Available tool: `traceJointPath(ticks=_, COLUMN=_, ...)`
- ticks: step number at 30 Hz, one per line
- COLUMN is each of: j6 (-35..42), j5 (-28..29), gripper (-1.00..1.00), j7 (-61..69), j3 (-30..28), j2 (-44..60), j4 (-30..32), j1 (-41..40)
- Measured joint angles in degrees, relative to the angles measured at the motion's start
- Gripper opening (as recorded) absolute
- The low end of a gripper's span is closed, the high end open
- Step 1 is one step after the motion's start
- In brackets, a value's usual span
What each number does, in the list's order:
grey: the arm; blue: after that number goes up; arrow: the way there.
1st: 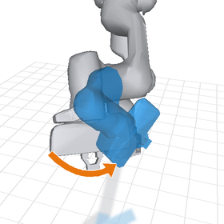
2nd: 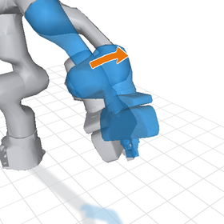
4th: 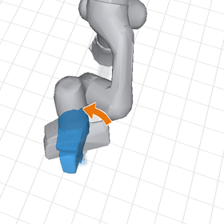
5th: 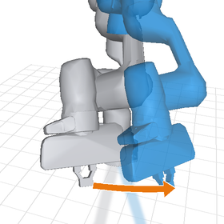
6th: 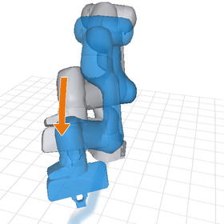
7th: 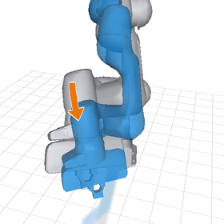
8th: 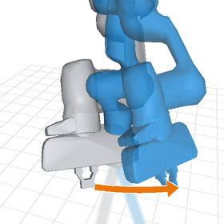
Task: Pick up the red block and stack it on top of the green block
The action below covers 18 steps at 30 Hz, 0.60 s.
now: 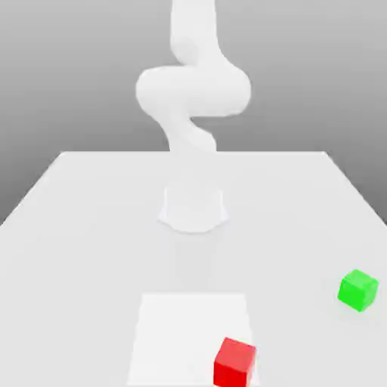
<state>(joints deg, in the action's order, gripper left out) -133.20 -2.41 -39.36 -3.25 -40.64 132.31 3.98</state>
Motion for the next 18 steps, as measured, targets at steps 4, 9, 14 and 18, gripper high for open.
traceJointPath(ticks=4, j6=-2.3, j5=-4.2, gripper=0.0, j7=10.9, j3=-4.9, j2=8.7, j4=0.9, j1=6.1)
traceJointPath(ticks=9, j6=-4.9, j5=-9.9, gripper=0.0, j7=24.4, j3=-8.9, j2=19.3, j4=1.8, j1=11.6)
traceJointPath(ticks=14, j6=-7.6, j5=-14.6, gripper=0.0, j7=37.1, j3=-10.7, j2=29.7, j4=2.8, j1=15.1)
traceJointPath(ticks=18, j6=-10.1, j5=-16.4, gripper=0.0, j7=45.9, j3=-10.2, j2=37.6, j4=3.7, j1=16.4)
